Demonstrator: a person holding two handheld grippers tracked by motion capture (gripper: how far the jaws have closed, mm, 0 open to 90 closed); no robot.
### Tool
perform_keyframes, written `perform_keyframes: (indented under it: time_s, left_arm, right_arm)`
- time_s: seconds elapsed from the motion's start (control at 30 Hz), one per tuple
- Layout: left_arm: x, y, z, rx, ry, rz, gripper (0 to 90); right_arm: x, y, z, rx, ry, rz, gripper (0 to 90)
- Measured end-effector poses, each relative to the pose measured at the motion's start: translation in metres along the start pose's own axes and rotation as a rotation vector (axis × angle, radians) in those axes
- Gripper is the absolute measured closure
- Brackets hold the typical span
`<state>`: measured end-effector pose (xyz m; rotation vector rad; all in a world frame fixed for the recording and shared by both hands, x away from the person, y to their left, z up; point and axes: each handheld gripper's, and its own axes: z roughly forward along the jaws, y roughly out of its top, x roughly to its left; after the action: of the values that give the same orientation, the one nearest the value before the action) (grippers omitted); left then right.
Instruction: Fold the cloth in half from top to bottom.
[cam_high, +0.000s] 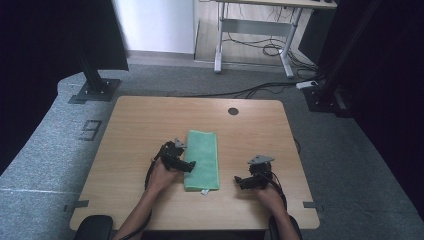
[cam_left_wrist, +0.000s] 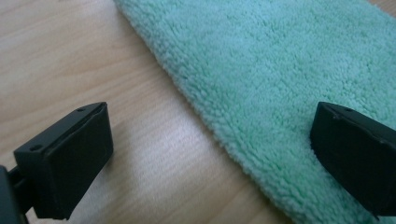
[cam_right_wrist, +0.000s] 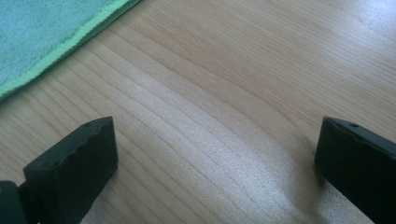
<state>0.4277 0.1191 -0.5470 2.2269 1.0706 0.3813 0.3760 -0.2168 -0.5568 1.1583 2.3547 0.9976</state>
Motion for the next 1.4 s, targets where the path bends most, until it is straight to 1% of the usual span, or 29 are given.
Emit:
perform_keyframes:
  time_s: [0.13, 0.33, 0.47, 0.57, 0.63, 0.7, 0.77, 0.8, 0.83, 0.87, 0.9, 0.93, 0.97, 1.0, 1.03, 1.13, 1.17, 1.2, 1.37, 1.4]
  left_arm:
    - [-0.003, -0.007, -0.007, 0.004, -0.015, 0.008, 1.6]
    - [-0.009, -0.026, -0.023, 0.009, -0.031, 0.029, 1.6]
    - [-0.009, -0.035, -0.032, 0.02, -0.037, 0.04, 1.6]
    - [-0.007, -0.042, -0.039, 0.03, -0.038, 0.048, 1.6]
    - [-0.003, -0.046, -0.044, 0.037, -0.026, 0.057, 1.1]
    - [0.002, -0.049, -0.048, 0.045, -0.021, 0.059, 0.6]
    - [0.006, -0.049, -0.051, 0.039, -0.011, 0.065, 0.0]
    - [0.009, -0.048, -0.053, 0.027, -0.024, 0.049, 0.0]
    - [0.014, -0.047, -0.055, 0.0, -0.042, 0.003, 0.0]
    - [0.018, -0.046, -0.056, -0.015, -0.047, -0.025, 0.0]
    - [0.023, -0.044, -0.057, -0.033, -0.043, -0.057, 0.4]
    - [0.027, -0.043, -0.057, -0.043, -0.035, -0.081, 1.2]
    - [0.031, -0.041, -0.056, -0.05, -0.033, -0.101, 1.2]
    - [0.035, -0.04, -0.054, -0.046, -0.032, -0.119, 1.2]
    - [0.036, -0.04, -0.052, -0.037, -0.025, -0.125, 1.2]
    - [0.035, -0.043, -0.044, 0.012, 0.024, -0.093, 0.6]
    - [0.035, -0.044, -0.043, 0.021, 0.028, -0.088, 0.3]
    - [0.034, -0.045, -0.042, 0.02, 0.039, -0.077, 0.0]
    - [0.037, -0.045, -0.04, 0.013, 0.045, -0.065, 0.0]
    - [0.039, -0.046, -0.04, 0.004, 0.047, -0.067, 0.0]
  right_arm:
    - [0.0, 0.0, 0.0, 0.0, 0.0, 0.0, 0.0]
    - [0.0, 0.0, 0.0, 0.0, 0.0, 0.0, 0.0]
    - [0.0, 0.0, 0.0, 0.0, 0.0, 0.0, 0.0]
    - [0.0, 0.0, 0.0, 0.0, 0.0, -0.001, 0.0]
    - [0.0, 0.0, 0.0, 0.0, 0.0, 0.0, 0.0]
    - [0.0, 0.0, 0.0, 0.0, 0.0, -0.001, 0.0]
    - [0.0, 0.0, 0.0, 0.0, 0.0, 0.0, 0.0]
    - [0.0, 0.0, 0.0, 0.0, 0.0, 0.0, 0.0]
    - [0.0, 0.0, 0.0, 0.0, 0.0, 0.0, 0.0]
    - [0.0, 0.0, 0.0, 0.0, 0.0, 0.0, 0.0]
    - [0.0, 0.0, 0.0, 0.0, 0.0, 0.0, 0.0]
    - [0.0, 0.0, 0.0, -0.001, 0.0, -0.002, 0.0]
    - [0.0, 0.0, 0.0, -0.001, 0.0, -0.002, 0.0]
    - [0.0, 0.0, 0.0, -0.001, -0.001, -0.001, 0.0]
    - [0.0, 0.0, 0.0, 0.0, -0.002, 0.0, 0.0]
    - [0.0, 0.0, 0.0, -0.001, -0.002, 0.0, 0.0]
    - [0.0, 0.0, 0.0, 0.0, -0.002, 0.0, 0.0]
    - [0.0, 0.0, 0.0, -0.001, -0.002, 0.0, 0.0]
    - [0.001, 0.0, 0.0, -0.001, -0.004, 0.002, 0.0]
    - [0.001, 0.0, 0.001, -0.001, -0.006, 0.002, 0.0]
